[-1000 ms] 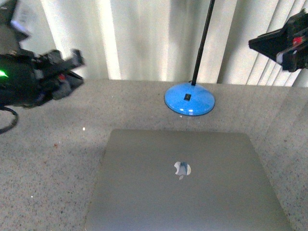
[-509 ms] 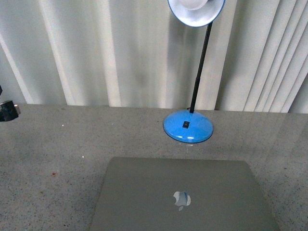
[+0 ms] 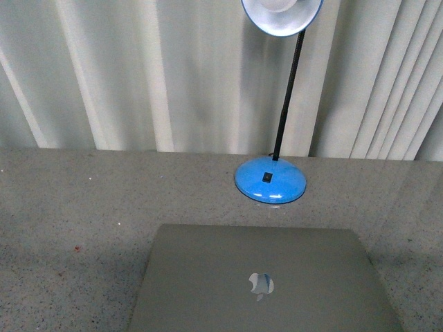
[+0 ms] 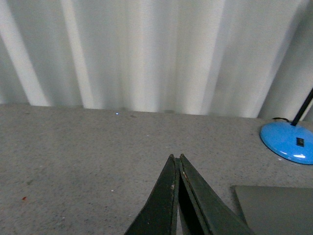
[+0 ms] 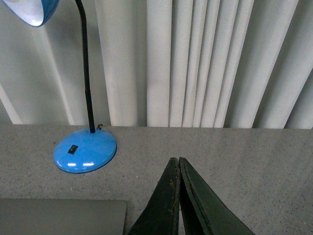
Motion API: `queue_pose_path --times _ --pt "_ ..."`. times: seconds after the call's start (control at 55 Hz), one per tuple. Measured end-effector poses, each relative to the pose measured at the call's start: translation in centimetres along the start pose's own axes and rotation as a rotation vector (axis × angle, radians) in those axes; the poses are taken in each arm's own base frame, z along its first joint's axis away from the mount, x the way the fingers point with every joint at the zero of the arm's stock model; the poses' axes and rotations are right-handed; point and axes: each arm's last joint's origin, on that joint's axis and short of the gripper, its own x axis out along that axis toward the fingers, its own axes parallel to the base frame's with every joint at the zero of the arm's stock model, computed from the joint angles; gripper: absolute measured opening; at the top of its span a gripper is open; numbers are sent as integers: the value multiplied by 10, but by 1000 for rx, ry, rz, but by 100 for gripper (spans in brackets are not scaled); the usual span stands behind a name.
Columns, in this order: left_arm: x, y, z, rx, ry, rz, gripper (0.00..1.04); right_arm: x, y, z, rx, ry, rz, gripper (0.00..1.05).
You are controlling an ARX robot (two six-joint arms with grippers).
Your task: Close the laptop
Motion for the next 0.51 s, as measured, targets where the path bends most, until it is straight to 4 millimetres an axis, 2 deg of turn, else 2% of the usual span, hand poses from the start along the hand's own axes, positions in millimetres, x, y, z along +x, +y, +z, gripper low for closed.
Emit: queue_pose_path --times 0.273,0.509 --pt "-31 1 0 0 -1 5 4 -32 0 0 1 0 1 3" --pt "-42 1 7 0 -24 5 4 -46 0 1 1 -3 2 3"
